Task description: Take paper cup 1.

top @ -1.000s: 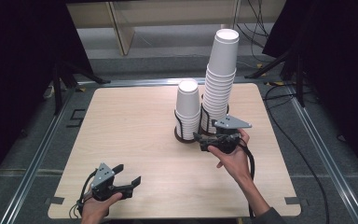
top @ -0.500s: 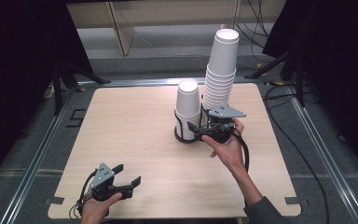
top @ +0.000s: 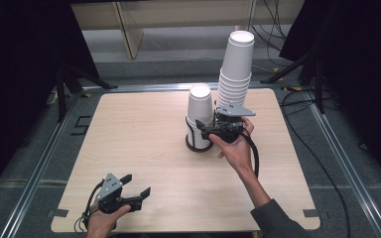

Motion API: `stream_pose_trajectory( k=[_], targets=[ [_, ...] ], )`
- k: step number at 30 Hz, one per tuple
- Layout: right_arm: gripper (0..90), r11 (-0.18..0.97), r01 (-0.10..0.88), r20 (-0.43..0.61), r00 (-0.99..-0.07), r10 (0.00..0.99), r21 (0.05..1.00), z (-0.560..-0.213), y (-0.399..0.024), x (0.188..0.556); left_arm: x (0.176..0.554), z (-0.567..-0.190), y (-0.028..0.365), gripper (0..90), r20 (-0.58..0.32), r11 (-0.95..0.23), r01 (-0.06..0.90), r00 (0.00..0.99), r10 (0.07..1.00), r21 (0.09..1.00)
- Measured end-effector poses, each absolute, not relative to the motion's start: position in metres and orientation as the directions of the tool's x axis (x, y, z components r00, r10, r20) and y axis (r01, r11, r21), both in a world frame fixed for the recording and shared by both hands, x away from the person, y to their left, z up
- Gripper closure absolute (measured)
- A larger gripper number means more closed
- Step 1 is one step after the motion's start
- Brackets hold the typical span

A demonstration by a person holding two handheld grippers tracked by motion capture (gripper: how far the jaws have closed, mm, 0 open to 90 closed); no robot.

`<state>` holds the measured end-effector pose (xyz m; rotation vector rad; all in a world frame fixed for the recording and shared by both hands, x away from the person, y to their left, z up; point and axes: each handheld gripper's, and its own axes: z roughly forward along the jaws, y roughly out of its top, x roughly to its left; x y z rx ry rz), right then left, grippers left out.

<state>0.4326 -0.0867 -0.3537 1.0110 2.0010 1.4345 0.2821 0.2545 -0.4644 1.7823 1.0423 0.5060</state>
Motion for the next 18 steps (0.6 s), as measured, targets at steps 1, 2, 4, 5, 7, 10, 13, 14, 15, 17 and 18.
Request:
stream_pose_trajectory(
  k=[1,2,4,5,7,10,13,14,15,17,18],
  targets=[
    [16.7,0.18,0.29,0.039,-0.615,0.788,0.94,-0.354,-0.087,0.433,0.282,-0.464,0.254,14.7,-0.112,-0.16,0.425,0.546,0.83,0.891],
    [16.7,0.184,0.275,0.027,-0.616,0.787,0.944,-0.354,-0.086,0.435,0.282,-0.465,0.254,14.7,-0.114,-0.157,0.421,0.549,0.828,0.893],
    [17.4,0.172,0.277,0.034,-0.608,0.793,0.945,-0.353,-0.082,0.438,0.282,-0.465,0.254,14.7,-0.115,-0.156,0.421,0.55,0.827,0.894],
    [17.4,0.178,0.28,0.029,-0.604,0.797,0.943,-0.352,-0.08,0.441,0.282,-0.465,0.254,14.7,-0.113,-0.158,0.421,0.55,0.828,0.893],
    [17.4,0.184,0.282,0.023,-0.598,0.801,0.942,-0.351,-0.079,0.442,0.282,-0.465,0.253,14.7,-0.117,-0.148,0.408,0.558,0.821,0.901],
    [17.7,0.171,0.292,0.035,-0.587,0.809,0.941,-0.346,-0.073,0.447,0.283,-0.465,0.252,14.7,-0.112,-0.156,0.408,0.561,0.82,0.899],
    [17.8,0.174,0.298,0.031,-0.576,0.817,0.938,-0.345,-0.07,0.452,0.283,-0.465,0.252,14.7,-0.107,-0.162,0.413,0.556,0.824,0.896],
    [17.8,0.174,0.298,0.031,-0.576,0.817,0.938,-0.345,-0.07,0.452,0.284,-0.465,0.252,14.7,-0.108,-0.159,0.409,0.558,0.823,0.898],
    [18.0,0.155,0.306,0.049,-0.567,0.822,0.939,-0.344,-0.068,0.456,0.285,-0.466,0.253,14.7,-0.106,-0.159,0.405,0.558,0.823,0.9],
    [18.9,0.148,0.309,0.054,-0.561,0.826,0.939,-0.343,-0.066,0.459,0.286,-0.466,0.253,14.6,-0.103,-0.162,0.405,0.558,0.823,0.9],
    [18.9,0.149,0.316,0.053,-0.552,0.832,0.937,-0.343,-0.065,0.459,0.286,-0.466,0.254,14.6,-0.103,-0.161,0.406,0.556,0.825,0.9]
  ],
)
